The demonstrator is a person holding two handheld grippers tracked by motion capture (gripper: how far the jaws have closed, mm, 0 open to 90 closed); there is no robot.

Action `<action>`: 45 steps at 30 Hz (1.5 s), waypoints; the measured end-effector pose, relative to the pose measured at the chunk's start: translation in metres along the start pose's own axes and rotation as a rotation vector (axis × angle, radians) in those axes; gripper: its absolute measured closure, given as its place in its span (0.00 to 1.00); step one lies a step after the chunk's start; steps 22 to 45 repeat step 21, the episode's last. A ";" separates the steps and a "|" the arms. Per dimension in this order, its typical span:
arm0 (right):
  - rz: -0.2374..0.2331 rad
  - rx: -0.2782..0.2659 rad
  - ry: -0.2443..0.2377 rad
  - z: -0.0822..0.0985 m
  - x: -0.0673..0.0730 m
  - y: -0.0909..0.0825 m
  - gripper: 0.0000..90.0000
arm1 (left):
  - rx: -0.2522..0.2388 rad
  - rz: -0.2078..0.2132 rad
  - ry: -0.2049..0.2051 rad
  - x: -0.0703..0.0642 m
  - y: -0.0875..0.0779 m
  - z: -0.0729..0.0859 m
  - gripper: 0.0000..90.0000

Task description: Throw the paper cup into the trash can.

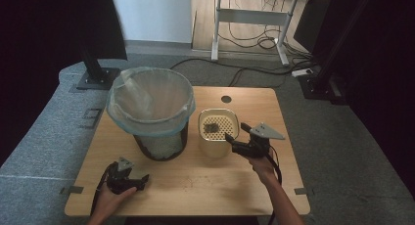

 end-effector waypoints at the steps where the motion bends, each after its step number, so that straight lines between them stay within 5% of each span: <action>1: 0.009 0.011 0.004 0.010 -0.003 -0.005 0.26 | 0.000 0.000 0.000 0.000 0.000 0.000 0.07; 10: 0.051 0.100 0.039 0.071 -0.020 -0.032 0.30 | -0.003 -0.002 -0.003 0.000 0.000 0.000 0.07; 21: 0.073 0.149 0.027 0.086 -0.028 -0.029 0.30 | -0.003 -0.008 -0.007 0.000 0.001 0.000 0.07; 45: 0.073 0.149 0.027 0.086 -0.028 -0.029 0.30 | -0.003 -0.008 -0.007 0.000 0.001 0.000 0.07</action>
Point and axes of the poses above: each handheld gripper's, and its own axes: y roughly forward along the jaws, z roughly out of its underside, x roughly to its left, the point moved 6 cm from there along y, roughly forward along the jaws, and after that the axes turned 15 degrees about -x, right-handed, at the moved point
